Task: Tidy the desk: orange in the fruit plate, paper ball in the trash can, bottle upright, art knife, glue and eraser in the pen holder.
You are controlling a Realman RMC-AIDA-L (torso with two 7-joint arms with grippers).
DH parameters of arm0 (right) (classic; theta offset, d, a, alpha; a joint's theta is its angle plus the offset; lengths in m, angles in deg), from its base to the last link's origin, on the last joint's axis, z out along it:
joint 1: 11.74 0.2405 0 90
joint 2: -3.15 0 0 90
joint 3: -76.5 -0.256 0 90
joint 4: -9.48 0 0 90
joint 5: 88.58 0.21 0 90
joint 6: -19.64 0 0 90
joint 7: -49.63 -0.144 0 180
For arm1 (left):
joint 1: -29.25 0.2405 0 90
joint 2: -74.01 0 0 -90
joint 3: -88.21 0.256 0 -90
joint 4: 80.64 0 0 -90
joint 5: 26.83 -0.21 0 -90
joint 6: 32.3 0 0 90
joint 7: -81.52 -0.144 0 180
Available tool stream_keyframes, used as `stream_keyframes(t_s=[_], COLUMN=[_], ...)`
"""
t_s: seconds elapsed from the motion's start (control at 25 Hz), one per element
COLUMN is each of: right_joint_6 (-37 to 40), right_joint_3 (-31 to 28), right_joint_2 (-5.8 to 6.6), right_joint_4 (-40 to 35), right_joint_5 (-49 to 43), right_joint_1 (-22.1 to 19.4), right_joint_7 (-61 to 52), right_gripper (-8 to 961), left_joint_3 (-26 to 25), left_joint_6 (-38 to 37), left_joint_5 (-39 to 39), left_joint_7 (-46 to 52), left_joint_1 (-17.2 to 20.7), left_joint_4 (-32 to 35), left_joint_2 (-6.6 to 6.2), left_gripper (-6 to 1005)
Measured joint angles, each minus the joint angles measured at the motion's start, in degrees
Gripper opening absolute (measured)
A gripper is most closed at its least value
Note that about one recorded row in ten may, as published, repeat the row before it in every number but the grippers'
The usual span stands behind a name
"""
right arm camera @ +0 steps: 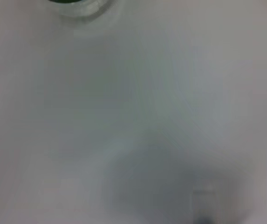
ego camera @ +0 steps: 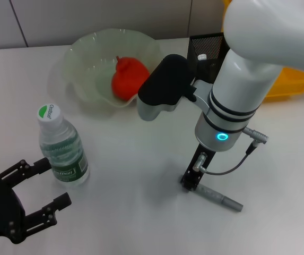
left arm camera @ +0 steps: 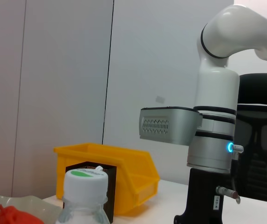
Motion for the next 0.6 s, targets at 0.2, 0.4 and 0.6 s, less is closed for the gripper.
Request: stream_keyframes(t_s=[0.2,0.4,0.6], right_joint_6=[1.9,7.2,4.2], right_joint_3=[-2.7,-17.0,-27.4], right_joint_2=[0.49,0.74,0.75], right_joint_4=[-5.3,-16.9,-28.0], right_joint_5=[-0.4,-1.7,-3.8], right_joint_1=[-1.8,-5.3,-9.4], right_joint_7=[0.8,6.2,10.6], right_gripper=[137,138,140], left_joint_3=[-0.1,-0.1,-0.1], left_joint_6=[0.0,0.0,0.1], left_joint_5=[0.0,0.0,0.0], left_joint_7=[0.0,0.1,0.3], left_joint_1=[0.0,0.0,0.1], left_joint_4=[0.0,0.0,-0.4], left_joint_2=[-0.01,0.03,0.13], left_gripper=[786,785,785])
